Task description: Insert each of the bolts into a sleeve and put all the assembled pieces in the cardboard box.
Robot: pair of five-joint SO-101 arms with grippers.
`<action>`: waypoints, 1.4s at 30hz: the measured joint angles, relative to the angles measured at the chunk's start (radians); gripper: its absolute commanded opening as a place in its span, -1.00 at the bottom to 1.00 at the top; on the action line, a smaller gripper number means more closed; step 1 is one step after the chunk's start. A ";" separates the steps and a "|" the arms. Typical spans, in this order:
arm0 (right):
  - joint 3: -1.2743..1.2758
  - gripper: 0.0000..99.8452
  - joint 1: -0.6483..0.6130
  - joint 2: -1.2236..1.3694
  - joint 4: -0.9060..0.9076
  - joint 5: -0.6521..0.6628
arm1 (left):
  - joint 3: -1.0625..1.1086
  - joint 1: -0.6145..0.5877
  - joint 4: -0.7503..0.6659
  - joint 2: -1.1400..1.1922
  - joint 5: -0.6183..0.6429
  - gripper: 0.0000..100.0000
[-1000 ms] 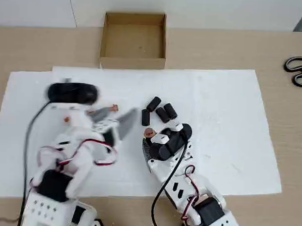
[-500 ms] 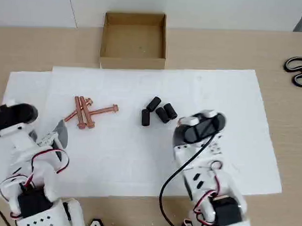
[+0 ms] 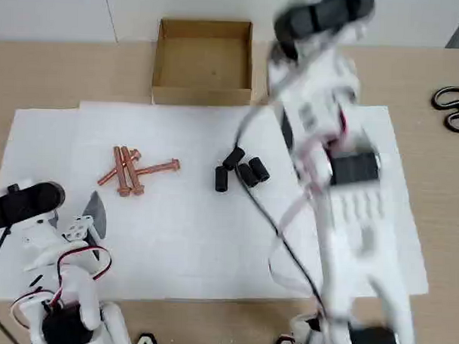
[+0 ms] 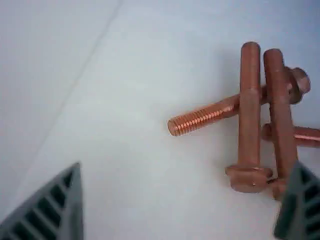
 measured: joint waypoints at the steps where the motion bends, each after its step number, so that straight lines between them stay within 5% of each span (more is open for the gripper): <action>1: -0.069 -0.99 0.000 0.083 -0.011 0.000 | 0.002 0.000 0.000 0.000 0.002 -0.49; 25: -1.346 -0.99 -0.132 1.544 -0.087 0.003 | 0.063 0.000 0.000 0.000 -0.002 -0.49; 37: -1.498 -0.97 -0.101 1.725 -0.132 0.003 | 0.063 0.000 0.000 0.000 -0.002 -0.49; 42: -1.498 -0.72 -0.098 1.746 -0.132 0.003 | 0.063 0.000 0.000 0.000 -0.002 -0.49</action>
